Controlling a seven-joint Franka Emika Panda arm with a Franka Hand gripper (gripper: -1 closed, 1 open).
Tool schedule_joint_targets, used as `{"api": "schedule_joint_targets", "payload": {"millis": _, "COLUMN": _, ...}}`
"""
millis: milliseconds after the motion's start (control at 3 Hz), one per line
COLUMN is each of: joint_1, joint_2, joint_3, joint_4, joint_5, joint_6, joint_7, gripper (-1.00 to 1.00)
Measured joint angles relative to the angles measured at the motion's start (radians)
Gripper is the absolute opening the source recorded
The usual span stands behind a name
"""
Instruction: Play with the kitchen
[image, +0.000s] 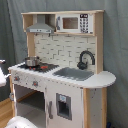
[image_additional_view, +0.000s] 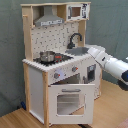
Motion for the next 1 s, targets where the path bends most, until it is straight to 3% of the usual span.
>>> {"api": "schedule_joint_targets", "payload": {"millis": 1000, "joint_1": 0.088, "joint_2": 0.036, "joint_3": -0.018, "joint_4": -0.086, "joint_5": 0.219, "joint_6": -0.052, "joint_7": -0.238, "gripper": 1.00}}
